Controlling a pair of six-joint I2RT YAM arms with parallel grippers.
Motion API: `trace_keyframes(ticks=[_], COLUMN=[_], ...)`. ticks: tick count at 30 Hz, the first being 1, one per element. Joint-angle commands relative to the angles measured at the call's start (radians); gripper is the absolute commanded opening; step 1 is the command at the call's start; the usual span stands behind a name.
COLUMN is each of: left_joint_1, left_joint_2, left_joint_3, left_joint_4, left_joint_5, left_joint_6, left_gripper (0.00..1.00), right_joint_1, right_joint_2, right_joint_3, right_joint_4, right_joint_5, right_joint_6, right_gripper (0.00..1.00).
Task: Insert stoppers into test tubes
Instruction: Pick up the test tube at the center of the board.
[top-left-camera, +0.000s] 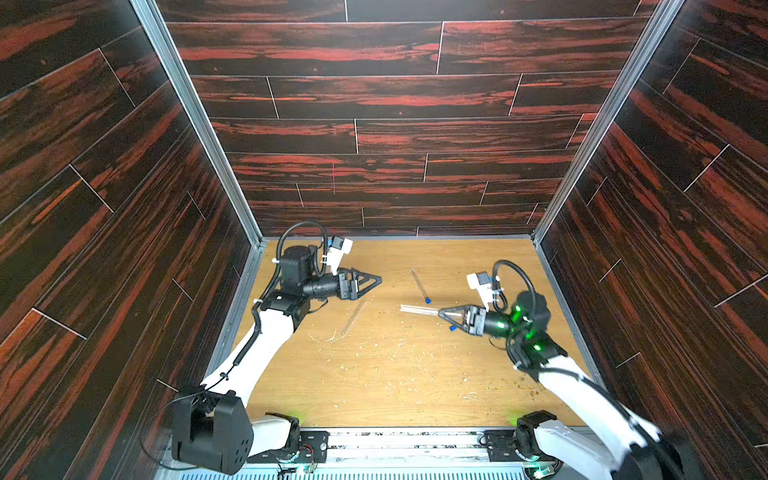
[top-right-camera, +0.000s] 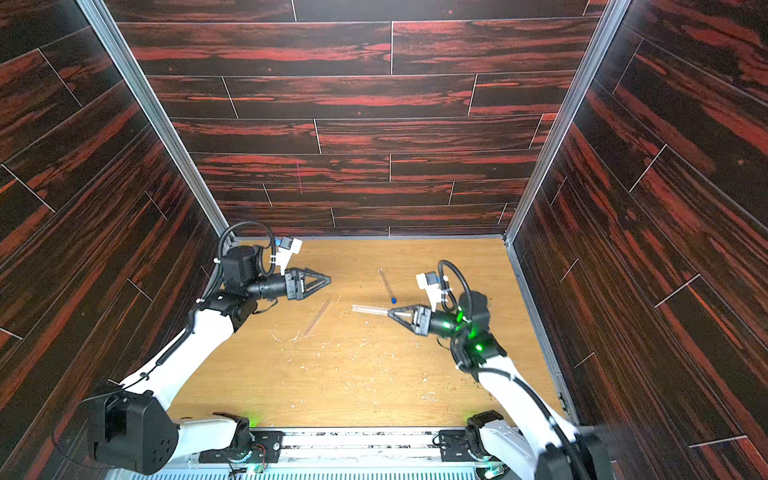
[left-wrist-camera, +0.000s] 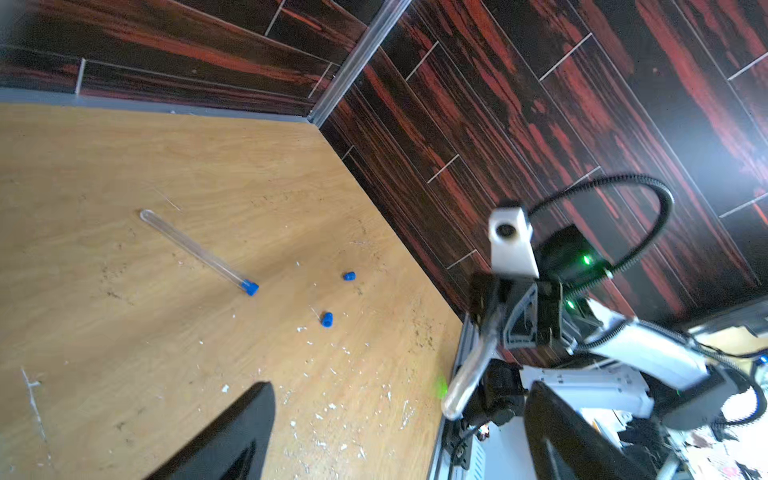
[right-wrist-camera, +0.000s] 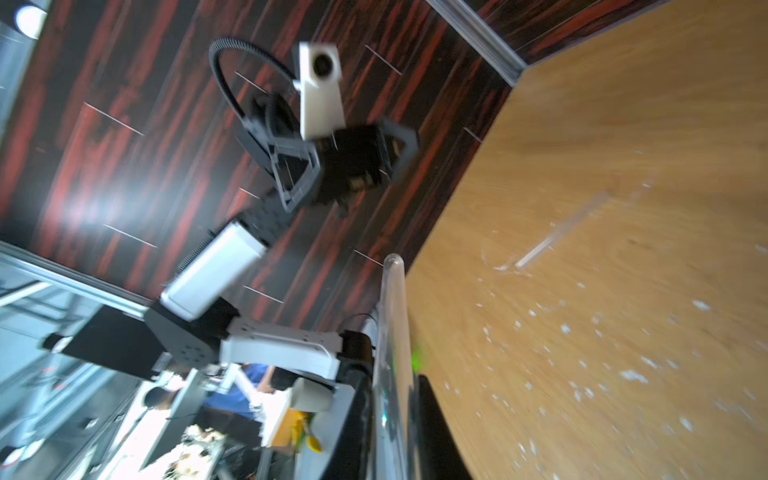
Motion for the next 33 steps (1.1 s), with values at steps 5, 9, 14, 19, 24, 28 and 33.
trace_keyframes(ticks=[5,9,14,19,24,28,33], left_joint_1=[0.003,0.003,-0.015,-0.041,-0.075,-0.099,-0.115], left_joint_2=[-0.047,-0.052,-0.051,-0.045,-0.029,-0.024,-0.014], left_joint_3=[-0.044,-0.062,-0.069,-0.053,-0.023,-0.019,-0.007], left_joint_4=[0.064,0.099,0.100,0.078,-0.009,-0.052,-0.063], left_joint_5=[0.053,0.051,0.081,0.092,0.103,0.108,0.098], left_joint_6=[-0.029,-0.056,-0.049,-0.053,0.014,0.054,0.054], left_gripper=[0.94,0.90,0.88,0.84,0.78,0.75,0.68], right_joint_1=[0.054,0.073,0.088,0.109,0.138,0.145,0.162], right_joint_2=[0.182,0.258,0.344,0.421,0.467,0.501,0.540], right_joint_3=[0.084,0.122,0.174,0.225,0.262,0.282,0.301], right_joint_4=[0.303,0.397,0.447,0.463,0.466,0.470,0.497], right_joint_5=[-0.047,-0.037,-0.050,-0.063,-0.062,-0.063,-0.071], right_joint_6=[0.170,0.223,0.252,0.270,0.267,0.267,0.294], right_gripper=[0.00,0.00,0.00,0.00,0.00,0.00,0.00])
